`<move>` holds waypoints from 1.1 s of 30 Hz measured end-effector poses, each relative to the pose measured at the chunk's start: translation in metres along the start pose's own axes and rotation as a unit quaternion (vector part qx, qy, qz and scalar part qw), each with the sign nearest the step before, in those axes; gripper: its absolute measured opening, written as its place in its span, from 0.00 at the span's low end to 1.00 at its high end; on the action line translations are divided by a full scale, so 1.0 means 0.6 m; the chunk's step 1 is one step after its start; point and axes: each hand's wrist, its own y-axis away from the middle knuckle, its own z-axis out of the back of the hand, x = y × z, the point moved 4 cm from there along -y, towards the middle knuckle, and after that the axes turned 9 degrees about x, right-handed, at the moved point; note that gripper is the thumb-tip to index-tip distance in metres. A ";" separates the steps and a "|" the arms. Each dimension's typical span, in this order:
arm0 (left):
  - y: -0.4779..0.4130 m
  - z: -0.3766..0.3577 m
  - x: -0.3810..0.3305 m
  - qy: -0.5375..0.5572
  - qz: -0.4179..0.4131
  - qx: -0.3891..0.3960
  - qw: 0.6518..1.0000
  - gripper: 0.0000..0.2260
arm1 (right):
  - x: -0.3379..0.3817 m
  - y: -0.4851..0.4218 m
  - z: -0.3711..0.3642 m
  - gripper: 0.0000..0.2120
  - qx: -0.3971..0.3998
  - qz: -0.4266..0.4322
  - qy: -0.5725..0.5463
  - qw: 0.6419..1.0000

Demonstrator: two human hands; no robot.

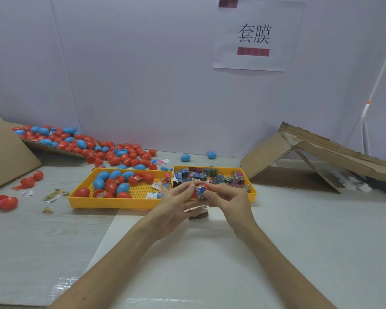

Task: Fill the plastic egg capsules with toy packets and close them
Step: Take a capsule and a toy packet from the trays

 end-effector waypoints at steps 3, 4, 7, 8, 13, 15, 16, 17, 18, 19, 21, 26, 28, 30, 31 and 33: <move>-0.003 0.002 0.003 0.005 0.005 -0.003 1.000 0.16 | 0.001 -0.001 0.001 0.09 0.002 -0.008 0.003 1.000; -0.004 0.003 0.004 0.009 0.006 -0.007 1.000 0.17 | 0.000 -0.002 0.001 0.10 0.002 -0.010 0.005 1.000; -0.004 0.005 0.006 0.013 0.011 -0.012 1.000 0.19 | -0.001 -0.003 -0.002 0.13 0.005 -0.009 0.019 1.000; -0.004 0.004 0.006 0.007 0.014 -0.007 1.000 0.19 | -0.001 -0.003 -0.002 0.13 0.007 -0.006 0.022 1.000; -0.005 -0.004 0.011 -0.010 0.044 0.023 0.999 0.21 | -0.001 -0.002 0.004 0.09 0.000 -0.005 0.025 1.000; -0.004 -0.006 0.010 -0.011 0.043 0.032 0.998 0.19 | -0.001 -0.002 0.006 0.08 -0.004 -0.006 0.013 1.000; -0.003 -0.006 0.010 -0.010 0.043 0.033 0.998 0.19 | -0.001 -0.002 0.007 0.09 -0.004 -0.003 0.001 1.000; -0.003 -0.006 0.010 -0.007 0.042 0.033 0.999 0.19 | -0.001 -0.002 0.007 0.10 -0.005 0.000 -0.008 1.000; -0.004 -0.006 0.011 -0.006 0.042 0.033 0.999 0.20 | -0.001 -0.002 0.008 0.11 -0.005 0.004 -0.013 1.000; -0.004 -0.005 0.011 -0.006 0.043 0.032 0.999 0.21 | -0.001 -0.003 0.009 0.12 -0.005 0.007 -0.013 1.000; -0.003 -0.005 0.012 -0.007 0.043 0.030 0.999 0.21 | -0.003 -0.002 0.010 0.11 -0.005 0.015 -0.009 1.000; -0.002 -0.004 0.010 -0.016 0.031 0.031 0.999 0.20 | -0.004 -0.003 0.012 0.12 -0.007 0.008 -0.004 1.000; -0.003 -0.002 0.008 -0.024 0.020 0.024 0.999 0.18 | -0.005 -0.003 0.010 0.12 -0.006 -0.003 -0.018 1.000; -0.004 -0.002 0.006 -0.030 0.008 0.003 1.000 0.17 | -0.006 -0.002 0.007 0.12 0.000 -0.018 -0.030 0.999; -0.004 -0.002 0.005 -0.035 0.002 -0.004 0.999 0.18 | -0.007 -0.002 0.007 0.13 0.000 -0.024 -0.028 0.999; -0.003 -0.004 0.005 -0.050 -0.004 -0.006 0.999 0.19 | -0.008 -0.003 0.007 0.13 -0.010 -0.032 -0.010 0.999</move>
